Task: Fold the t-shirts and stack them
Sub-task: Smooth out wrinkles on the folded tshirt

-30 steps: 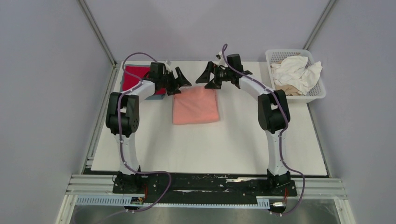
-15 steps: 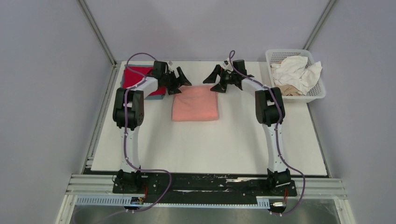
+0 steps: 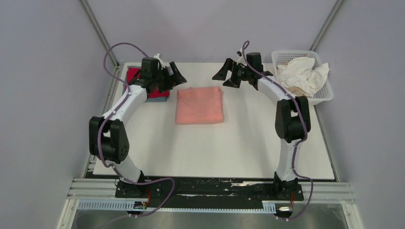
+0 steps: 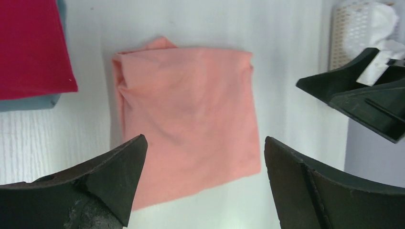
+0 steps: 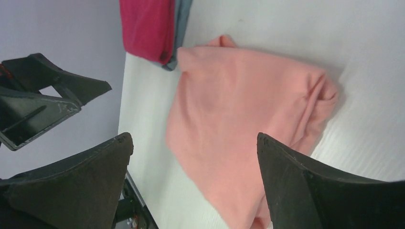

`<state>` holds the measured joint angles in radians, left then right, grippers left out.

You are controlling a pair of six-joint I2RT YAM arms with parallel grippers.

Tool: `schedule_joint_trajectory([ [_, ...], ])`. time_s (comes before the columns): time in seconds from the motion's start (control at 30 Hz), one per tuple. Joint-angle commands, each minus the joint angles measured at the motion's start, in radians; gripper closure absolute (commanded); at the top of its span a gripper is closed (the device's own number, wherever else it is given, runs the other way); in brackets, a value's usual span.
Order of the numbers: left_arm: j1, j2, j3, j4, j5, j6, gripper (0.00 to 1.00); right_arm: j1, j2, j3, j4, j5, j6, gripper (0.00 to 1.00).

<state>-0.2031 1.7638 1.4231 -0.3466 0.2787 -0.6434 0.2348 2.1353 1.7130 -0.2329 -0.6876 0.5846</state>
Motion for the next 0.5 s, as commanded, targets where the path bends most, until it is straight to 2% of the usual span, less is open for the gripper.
schedule_joint_trajectory([
  [0.0,-0.041,-0.164,-0.160,0.087,0.023,0.002,0.00,0.078,-0.186,-0.205,0.115,-0.047,-0.007,0.00],
  [0.1,-0.055,-0.177,-0.233,0.176,0.124,-0.044,0.00,0.140,-0.245,-0.367,0.307,-0.118,0.075,0.00],
  [0.2,-0.068,-0.151,-0.268,0.219,0.137,-0.070,0.00,0.179,-0.244,-0.446,0.451,-0.153,0.147,0.00],
  [0.47,-0.074,0.021,-0.341,0.383,0.219,-0.128,0.00,0.174,-0.113,-0.552,0.558,-0.123,0.184,0.00],
])
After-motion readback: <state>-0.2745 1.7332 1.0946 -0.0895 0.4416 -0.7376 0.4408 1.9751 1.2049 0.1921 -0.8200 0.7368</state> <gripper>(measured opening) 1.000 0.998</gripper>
